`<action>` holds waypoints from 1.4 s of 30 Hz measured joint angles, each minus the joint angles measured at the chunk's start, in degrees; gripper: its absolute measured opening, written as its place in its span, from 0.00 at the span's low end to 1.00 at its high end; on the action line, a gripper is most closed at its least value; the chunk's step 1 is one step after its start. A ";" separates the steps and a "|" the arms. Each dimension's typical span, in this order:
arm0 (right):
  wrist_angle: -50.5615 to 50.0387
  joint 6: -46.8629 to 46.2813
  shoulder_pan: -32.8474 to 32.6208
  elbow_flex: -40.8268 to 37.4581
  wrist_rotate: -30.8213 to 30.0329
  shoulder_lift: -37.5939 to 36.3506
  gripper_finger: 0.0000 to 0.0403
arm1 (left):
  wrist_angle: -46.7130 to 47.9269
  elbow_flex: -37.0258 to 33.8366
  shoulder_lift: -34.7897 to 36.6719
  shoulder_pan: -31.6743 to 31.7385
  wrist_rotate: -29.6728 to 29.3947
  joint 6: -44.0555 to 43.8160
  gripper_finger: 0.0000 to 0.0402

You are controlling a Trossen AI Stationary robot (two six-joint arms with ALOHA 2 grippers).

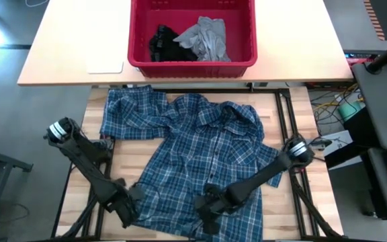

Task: Fold Laundry from Bin
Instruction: Fold the blue patterned long sleeve shirt

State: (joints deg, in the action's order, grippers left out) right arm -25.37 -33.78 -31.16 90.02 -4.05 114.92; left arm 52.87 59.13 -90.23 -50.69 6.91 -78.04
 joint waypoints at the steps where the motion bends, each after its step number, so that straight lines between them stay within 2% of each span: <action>1: 2.58 0.90 -0.24 0.02 -0.04 -1.05 0.29 | -3.21 -0.07 -0.11 0.11 -2.64 -0.09 0.00; 3: 9.41 2.63 -0.55 -0.74 -0.16 -1.94 0.29 | -10.69 -0.31 -1.12 0.56 -6.97 0.78 0.00; 5: 17.17 4.46 -0.72 -2.31 -0.09 -1.11 0.29 | -14.53 -0.59 -3.24 1.18 -8.52 2.07 0.00; 8: 22.94 4.70 -0.62 -2.93 0.52 2.79 0.29 | -12.29 -1.01 -8.18 1.62 -8.29 3.78 0.00; 11: 23.57 3.87 -0.76 -2.14 4.34 7.05 0.29 | -9.88 -0.75 -12.05 1.72 -5.31 5.33 0.00; 14: 21.45 1.48 -1.30 -1.00 9.32 9.67 0.29 | -8.19 -0.61 -14.56 1.42 -1.81 6.75 0.00; 16: 18.20 1.04 -1.69 -0.08 11.20 9.96 0.29 | -7.78 -0.52 -14.96 0.95 -1.49 7.11 0.00; 21: 5.71 4.36 -2.33 2.00 11.05 5.87 0.29 | -4.56 -0.90 -13.69 0.71 -1.13 7.67 0.00; 24: 4.21 6.17 -2.82 2.50 6.86 0.67 0.29 | 0.51 -1.24 -12.04 0.67 0.12 6.84 0.00; 27: 2.70 6.20 -3.13 1.78 0.05 -4.32 0.29 | 5.62 -1.57 -9.78 0.69 0.15 4.25 0.00; 30: 0.08 4.06 -3.76 0.21 -3.46 -5.65 0.29 | 3.22 -0.65 -6.52 0.58 -0.31 2.27 0.00; 33: -1.39 -1.22 -5.06 -3.34 -3.19 -5.18 0.29 | 1.70 2.41 -5.07 0.62 -4.49 2.02 0.00; 36: -2.02 -7.10 -6.43 -8.39 -2.31 -5.06 0.29 | 0.57 6.15 -5.07 1.03 -14.08 2.18 0.00; 38: -2.14 -11.64 -6.99 -12.04 -0.45 -5.03 0.29 | -0.51 6.65 -5.67 1.63 -17.81 3.28 0.00; 40: -2.17 -15.59 -7.44 -15.84 3.31 -5.92 0.29 | -0.85 5.45 -6.67 2.16 -17.48 4.30 0.00; 42: -1.79 -18.37 -8.08 -19.20 7.26 -7.43 0.29 | -0.74 2.43 -7.90 2.16 -13.77 4.31 0.00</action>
State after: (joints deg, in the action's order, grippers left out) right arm -27.16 -52.16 -39.25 70.83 3.21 107.50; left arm 52.13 61.57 -98.13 -48.53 -6.86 -73.73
